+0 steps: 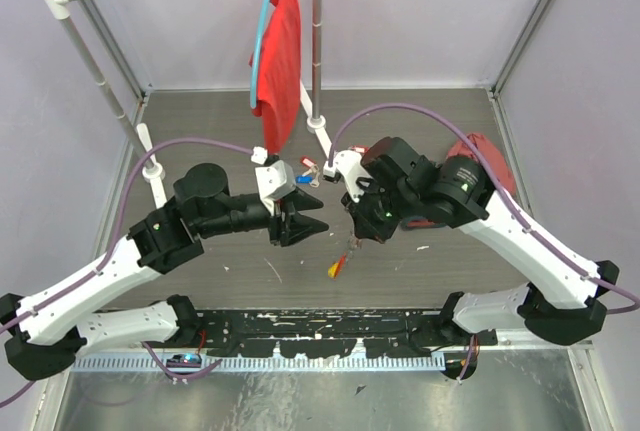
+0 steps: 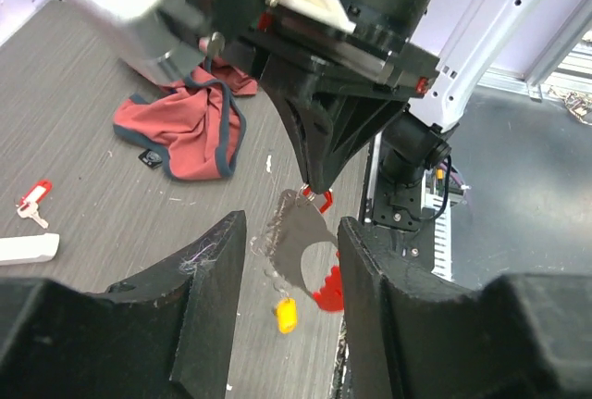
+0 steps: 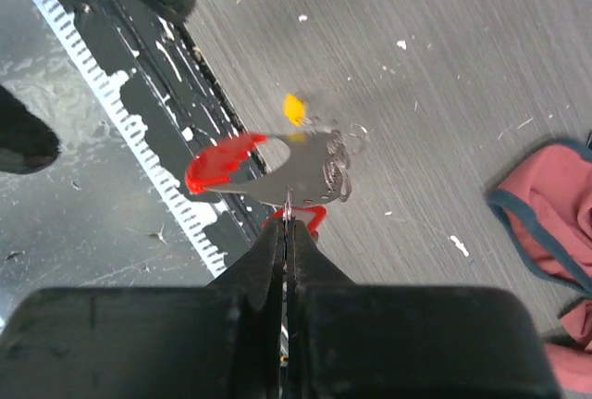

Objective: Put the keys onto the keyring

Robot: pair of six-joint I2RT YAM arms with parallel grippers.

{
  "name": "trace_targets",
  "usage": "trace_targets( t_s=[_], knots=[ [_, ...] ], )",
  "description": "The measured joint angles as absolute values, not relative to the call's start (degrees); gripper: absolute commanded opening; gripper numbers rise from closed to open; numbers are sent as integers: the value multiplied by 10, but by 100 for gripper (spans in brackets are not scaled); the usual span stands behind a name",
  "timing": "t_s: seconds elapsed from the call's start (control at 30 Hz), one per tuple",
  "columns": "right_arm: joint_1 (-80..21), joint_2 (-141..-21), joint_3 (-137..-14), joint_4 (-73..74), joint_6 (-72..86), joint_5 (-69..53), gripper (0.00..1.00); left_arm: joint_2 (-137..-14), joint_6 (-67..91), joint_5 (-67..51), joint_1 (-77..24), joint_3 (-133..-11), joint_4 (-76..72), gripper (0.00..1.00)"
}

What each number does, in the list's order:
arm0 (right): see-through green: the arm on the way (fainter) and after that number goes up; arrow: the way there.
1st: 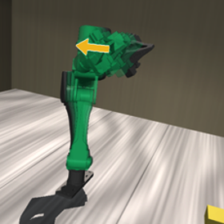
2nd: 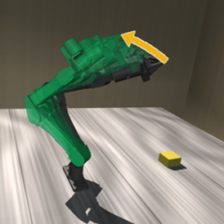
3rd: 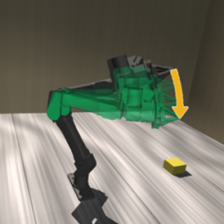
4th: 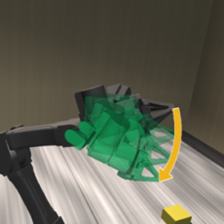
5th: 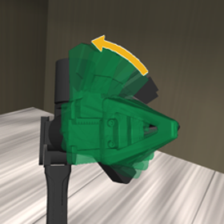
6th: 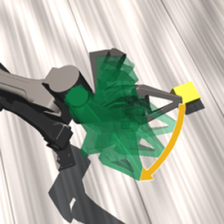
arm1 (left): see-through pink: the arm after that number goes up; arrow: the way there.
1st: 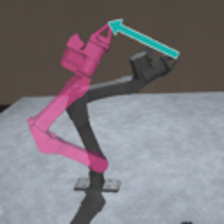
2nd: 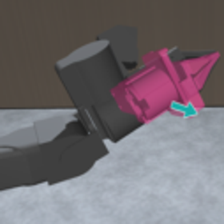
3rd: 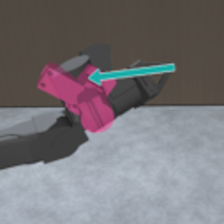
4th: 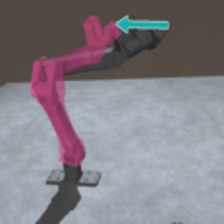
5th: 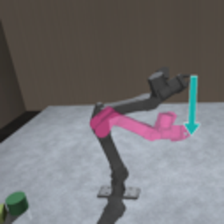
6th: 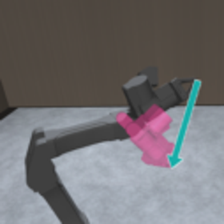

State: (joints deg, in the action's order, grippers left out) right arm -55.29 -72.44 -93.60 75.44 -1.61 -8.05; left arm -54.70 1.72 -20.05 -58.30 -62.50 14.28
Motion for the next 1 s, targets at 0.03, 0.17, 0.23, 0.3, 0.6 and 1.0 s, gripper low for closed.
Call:
trace_targets(
  t_s=[0.03,0.17,0.23,0.3,0.6,1.0],
  knots=[
    [-553,-722,-937,750,-16,-81,1,-547,15,-202,-583,-625,143,51],
    [-554,-708,-938,733,-21,-99,1,-553,6,-218,-583,-625,144,51],
    [-554,-704,-938,724,-24,-111,1,-562,0,-229,-583,-625,144,52],
    [-554,-699,-938,713,-27,-123,1,-576,-6,-239,-583,-626,145,52],
    [-554,-678,-936,686,-29,-163,1,-615,-46,-273,-589,-660,179,53],
    [-554,-677,-928,673,-29,-178,1,-633,-80,-277,-608,-688,210,34]
  ],
)
